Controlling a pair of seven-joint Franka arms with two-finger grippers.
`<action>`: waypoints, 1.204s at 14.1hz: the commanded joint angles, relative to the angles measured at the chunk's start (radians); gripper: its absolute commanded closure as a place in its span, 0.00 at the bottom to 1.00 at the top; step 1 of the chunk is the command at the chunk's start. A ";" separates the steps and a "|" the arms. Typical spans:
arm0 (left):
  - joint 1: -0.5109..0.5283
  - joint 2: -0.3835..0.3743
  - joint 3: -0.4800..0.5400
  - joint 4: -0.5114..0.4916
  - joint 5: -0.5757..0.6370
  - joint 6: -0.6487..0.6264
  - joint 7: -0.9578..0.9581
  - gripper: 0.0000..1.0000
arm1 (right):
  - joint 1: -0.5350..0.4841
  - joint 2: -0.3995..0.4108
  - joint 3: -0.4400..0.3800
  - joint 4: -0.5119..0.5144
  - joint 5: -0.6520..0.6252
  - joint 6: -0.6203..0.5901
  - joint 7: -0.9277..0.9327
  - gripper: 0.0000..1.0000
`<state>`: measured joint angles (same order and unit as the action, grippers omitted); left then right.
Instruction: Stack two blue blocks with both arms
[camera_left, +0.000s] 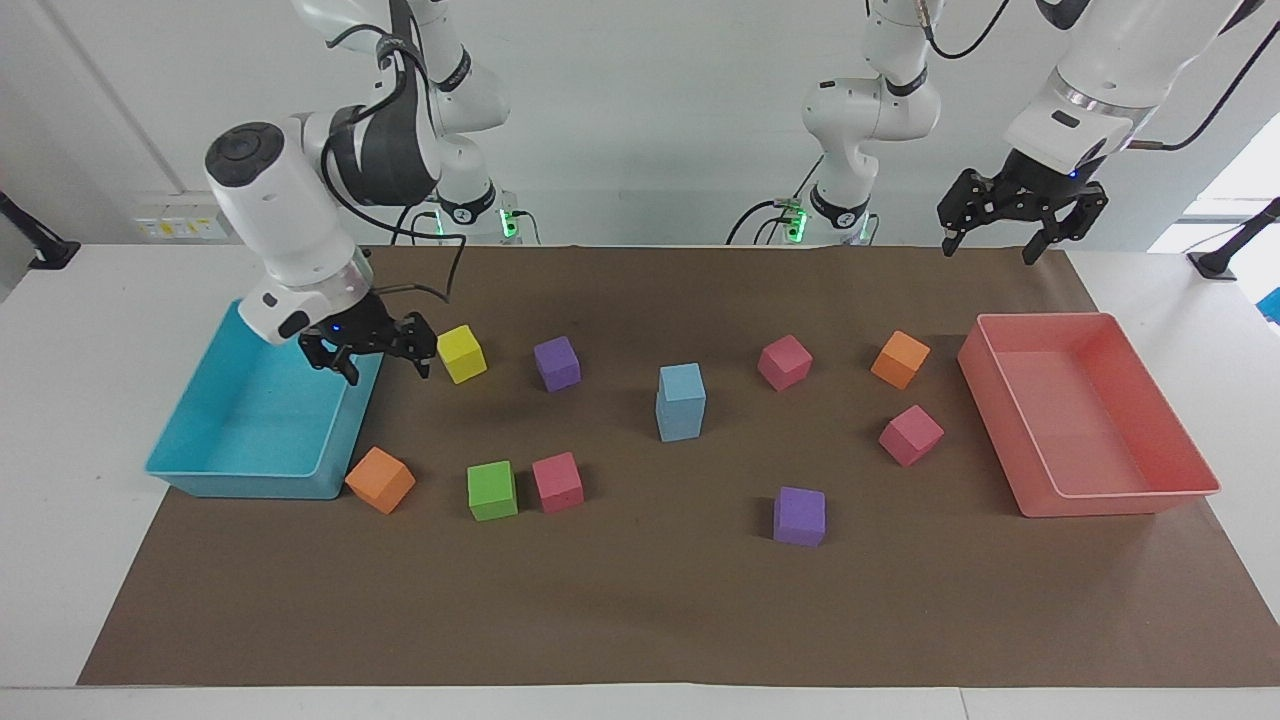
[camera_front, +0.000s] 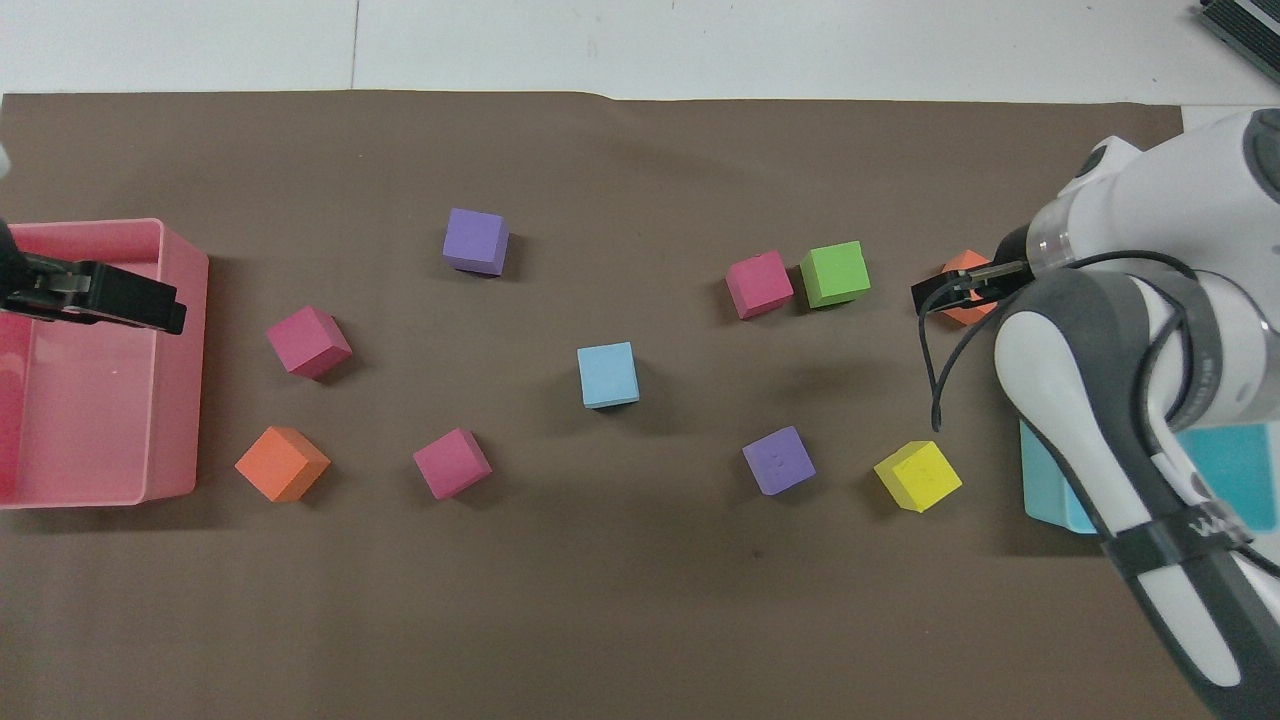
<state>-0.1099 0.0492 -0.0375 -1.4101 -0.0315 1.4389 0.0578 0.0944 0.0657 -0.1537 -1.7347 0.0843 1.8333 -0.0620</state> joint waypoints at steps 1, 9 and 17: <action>0.013 -0.081 -0.005 -0.113 0.010 0.017 0.031 0.00 | -0.028 -0.041 0.006 0.012 -0.035 -0.060 0.033 0.00; 0.019 -0.084 -0.001 -0.116 0.036 0.029 0.025 0.00 | -0.097 -0.084 0.005 0.047 -0.069 -0.131 0.026 0.00; 0.038 -0.135 -0.001 -0.210 0.004 0.080 0.030 0.00 | -0.065 -0.083 0.005 0.216 -0.057 -0.293 0.065 0.00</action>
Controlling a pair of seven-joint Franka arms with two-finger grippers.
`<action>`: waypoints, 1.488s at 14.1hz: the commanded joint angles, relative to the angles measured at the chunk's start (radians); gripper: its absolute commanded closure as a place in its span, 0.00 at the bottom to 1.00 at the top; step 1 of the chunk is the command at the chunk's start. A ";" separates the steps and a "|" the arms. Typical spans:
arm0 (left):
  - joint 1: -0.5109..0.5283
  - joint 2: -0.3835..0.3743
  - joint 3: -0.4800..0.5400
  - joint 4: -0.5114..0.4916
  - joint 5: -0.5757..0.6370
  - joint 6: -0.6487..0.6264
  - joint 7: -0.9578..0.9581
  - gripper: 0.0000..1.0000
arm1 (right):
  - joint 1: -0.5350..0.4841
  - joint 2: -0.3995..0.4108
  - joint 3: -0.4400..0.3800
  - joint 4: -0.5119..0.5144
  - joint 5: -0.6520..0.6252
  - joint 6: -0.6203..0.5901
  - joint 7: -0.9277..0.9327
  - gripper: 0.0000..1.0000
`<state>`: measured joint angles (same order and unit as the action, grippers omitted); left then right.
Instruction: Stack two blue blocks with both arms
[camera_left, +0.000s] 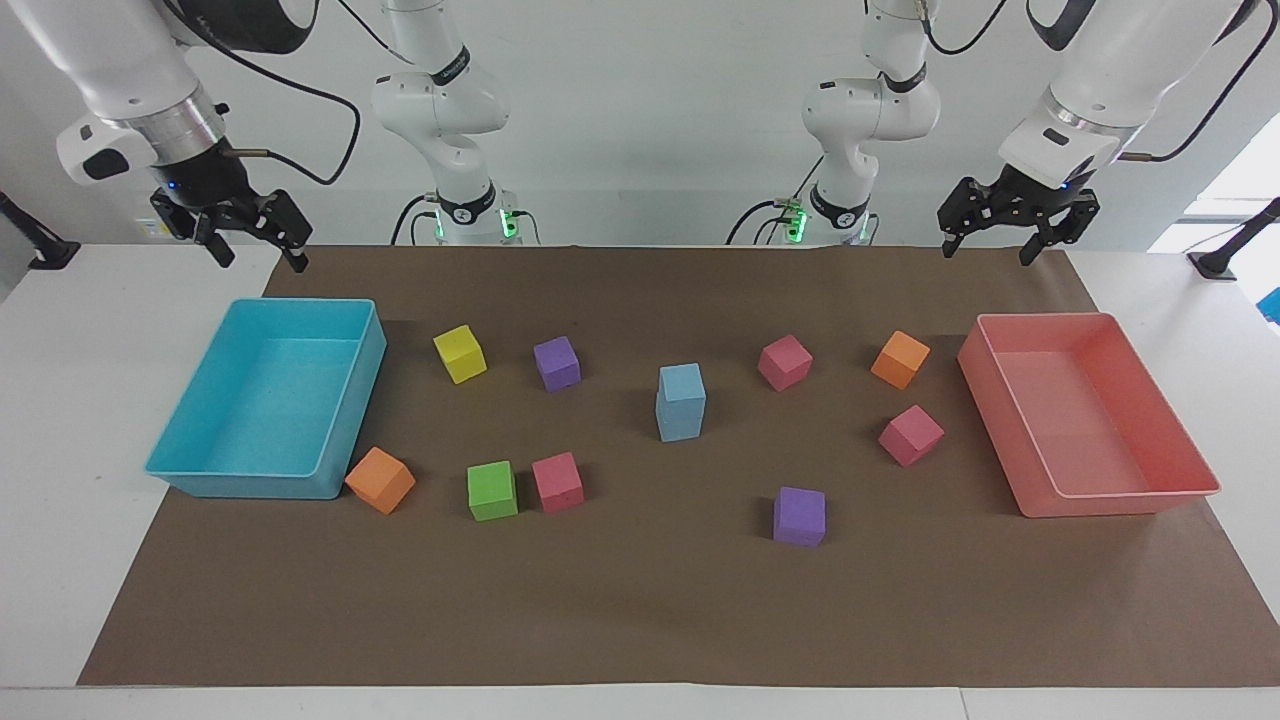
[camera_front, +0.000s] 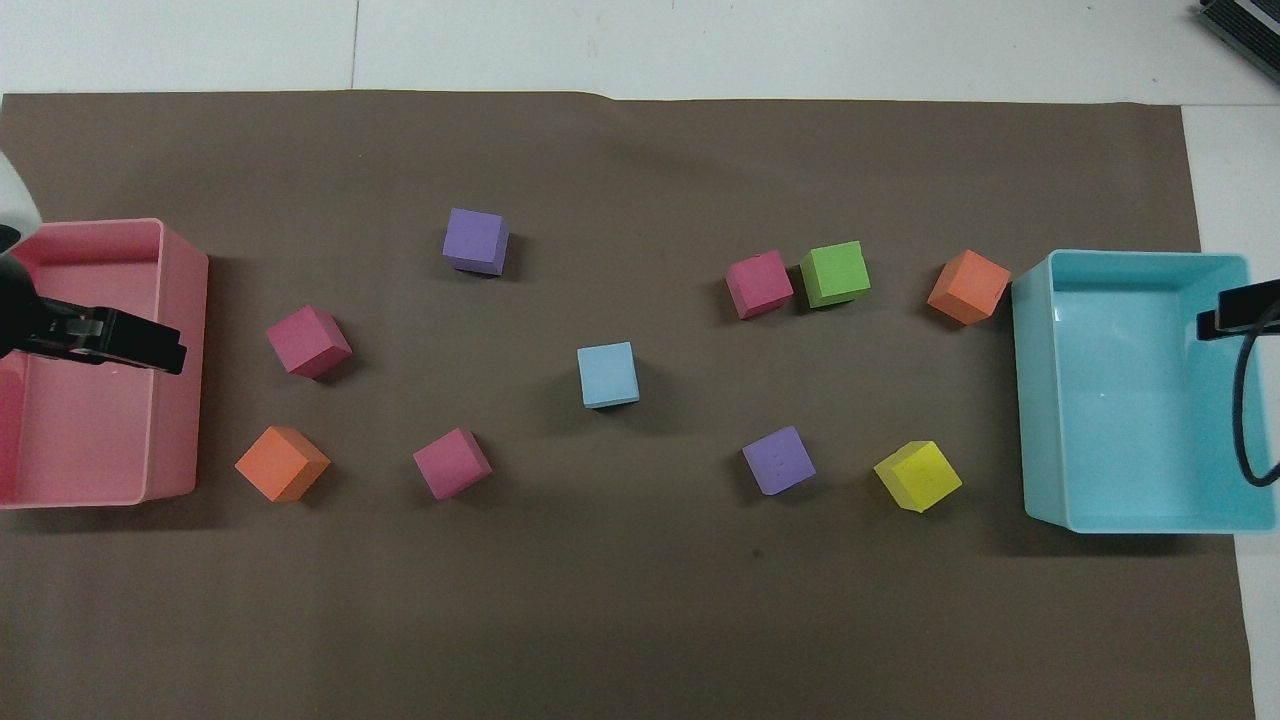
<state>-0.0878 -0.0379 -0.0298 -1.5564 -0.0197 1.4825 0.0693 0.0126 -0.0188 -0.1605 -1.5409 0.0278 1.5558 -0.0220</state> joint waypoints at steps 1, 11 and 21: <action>0.011 -0.048 -0.009 -0.062 -0.009 0.035 0.020 0.00 | 0.050 -0.007 0.010 0.001 -0.009 -0.019 0.027 0.00; 0.011 -0.048 -0.009 -0.062 -0.008 0.033 0.021 0.00 | 0.099 -0.020 0.015 0.001 -0.063 -0.026 0.020 0.00; 0.014 -0.048 -0.009 -0.062 -0.009 0.033 0.018 0.00 | 0.092 -0.016 0.013 0.004 -0.045 -0.045 0.020 0.00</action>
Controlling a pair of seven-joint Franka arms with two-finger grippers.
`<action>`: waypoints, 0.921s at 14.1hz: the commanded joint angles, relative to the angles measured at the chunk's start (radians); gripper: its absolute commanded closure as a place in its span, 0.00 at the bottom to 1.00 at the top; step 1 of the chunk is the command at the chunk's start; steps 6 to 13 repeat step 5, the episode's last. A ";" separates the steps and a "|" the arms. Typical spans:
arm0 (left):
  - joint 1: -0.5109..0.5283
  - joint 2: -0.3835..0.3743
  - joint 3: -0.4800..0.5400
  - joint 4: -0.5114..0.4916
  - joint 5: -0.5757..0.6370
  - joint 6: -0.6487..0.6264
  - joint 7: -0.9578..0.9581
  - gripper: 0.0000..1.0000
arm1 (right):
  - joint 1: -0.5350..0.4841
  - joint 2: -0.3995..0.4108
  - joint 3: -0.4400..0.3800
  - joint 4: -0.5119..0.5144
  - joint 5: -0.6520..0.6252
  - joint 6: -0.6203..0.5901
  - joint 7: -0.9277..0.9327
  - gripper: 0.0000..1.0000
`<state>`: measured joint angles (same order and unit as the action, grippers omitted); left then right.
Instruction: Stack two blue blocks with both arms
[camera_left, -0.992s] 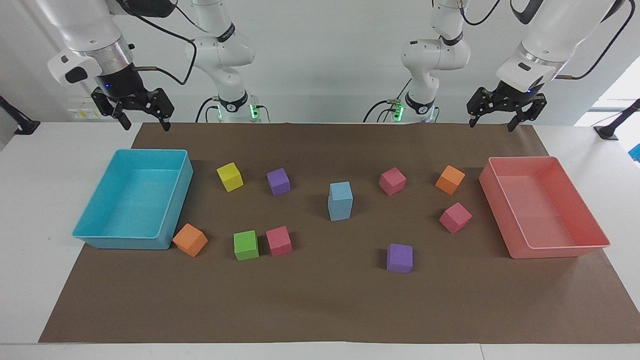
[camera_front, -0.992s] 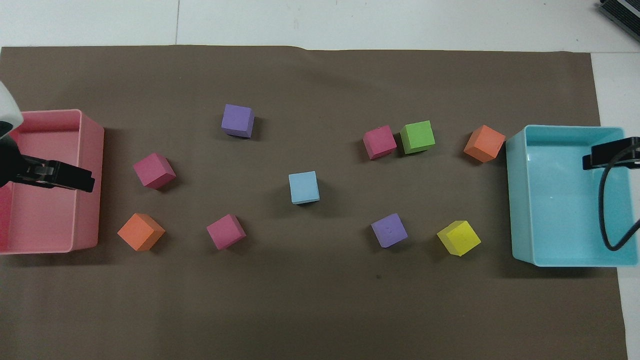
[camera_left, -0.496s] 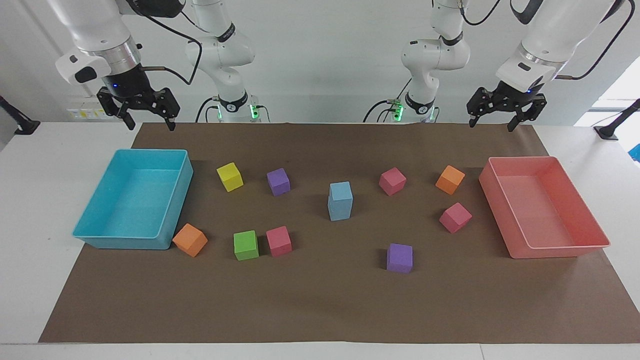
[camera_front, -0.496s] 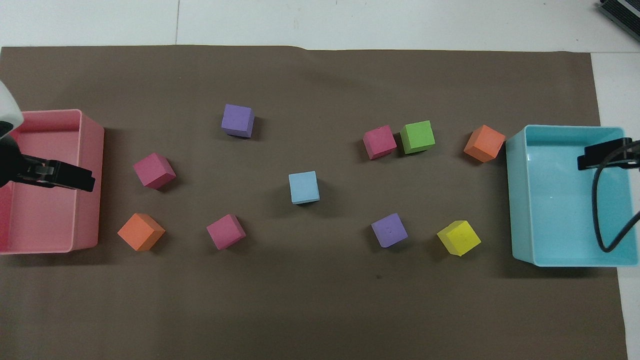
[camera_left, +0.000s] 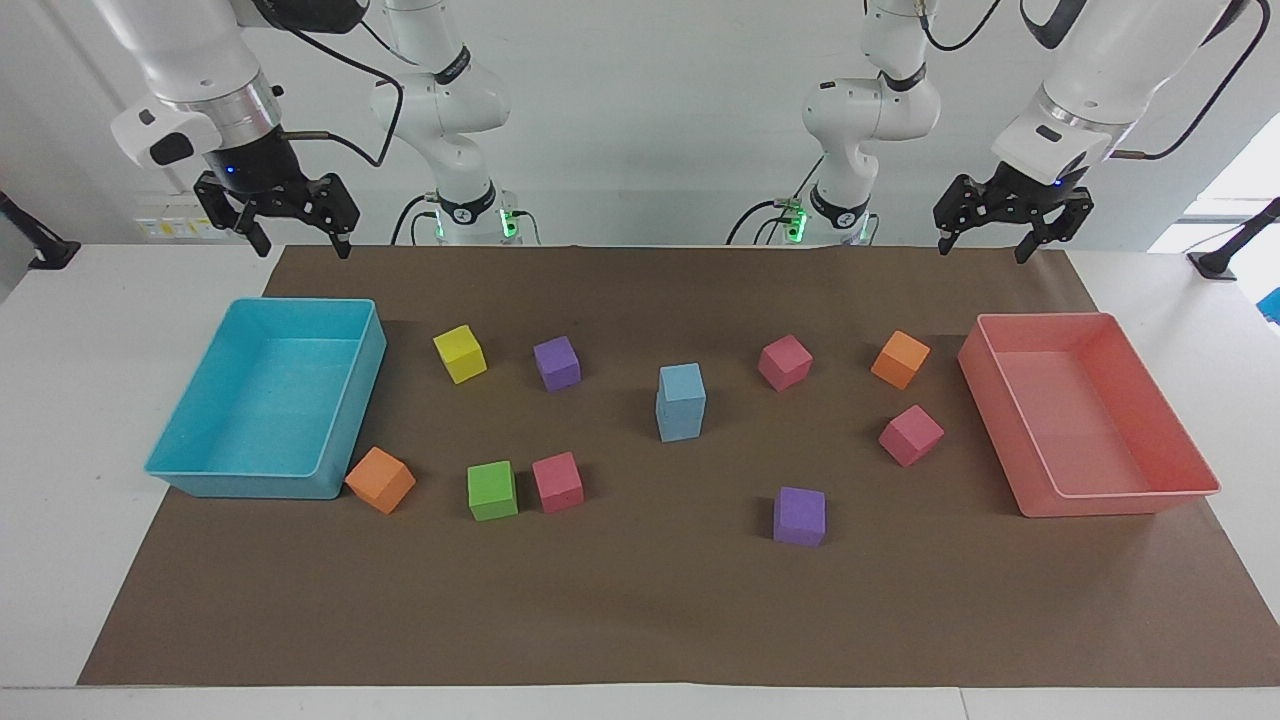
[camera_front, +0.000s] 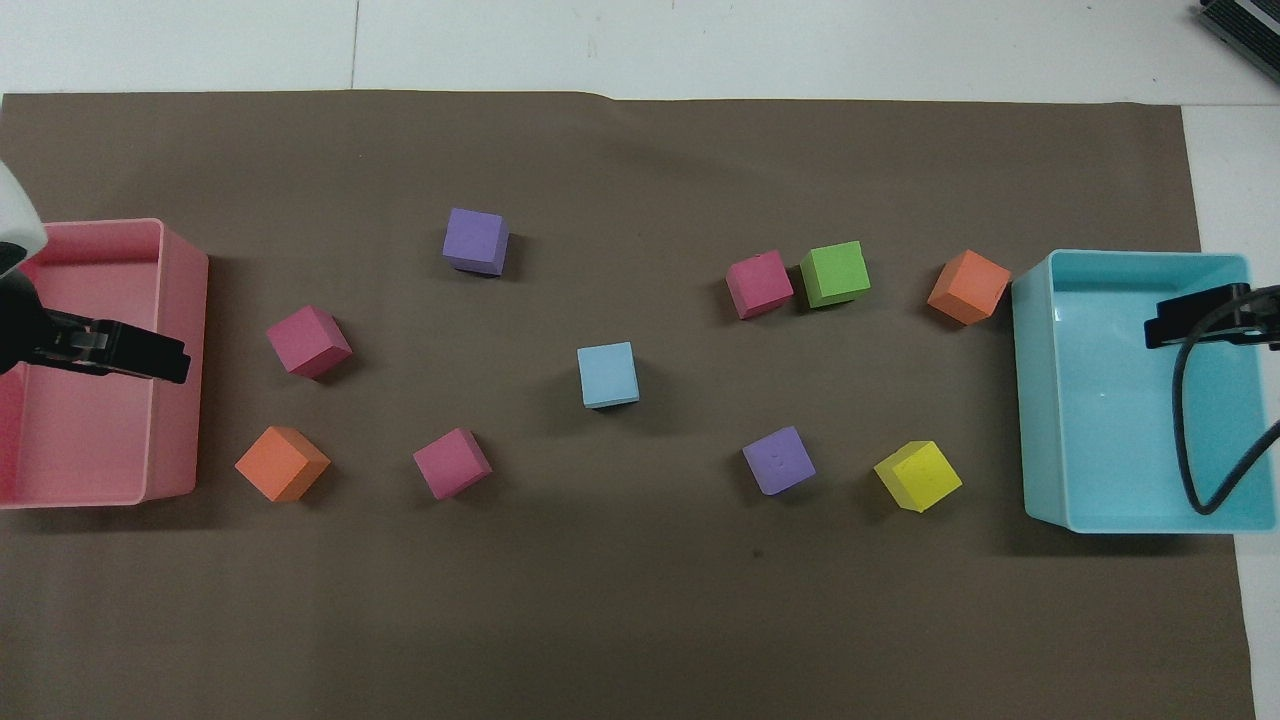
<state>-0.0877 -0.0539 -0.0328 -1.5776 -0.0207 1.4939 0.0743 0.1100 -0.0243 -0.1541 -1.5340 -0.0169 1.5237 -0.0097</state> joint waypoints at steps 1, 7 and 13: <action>0.014 -0.032 -0.006 -0.041 -0.008 0.022 0.013 0.00 | -0.019 -0.013 0.016 -0.003 -0.003 -0.017 0.008 0.00; 0.014 -0.032 -0.006 -0.041 -0.008 0.022 0.010 0.00 | -0.053 -0.034 0.067 -0.028 -0.002 -0.017 0.008 0.00; 0.014 -0.032 -0.006 -0.041 -0.008 0.022 0.010 0.00 | -0.053 -0.034 0.067 -0.028 -0.002 -0.017 0.008 0.00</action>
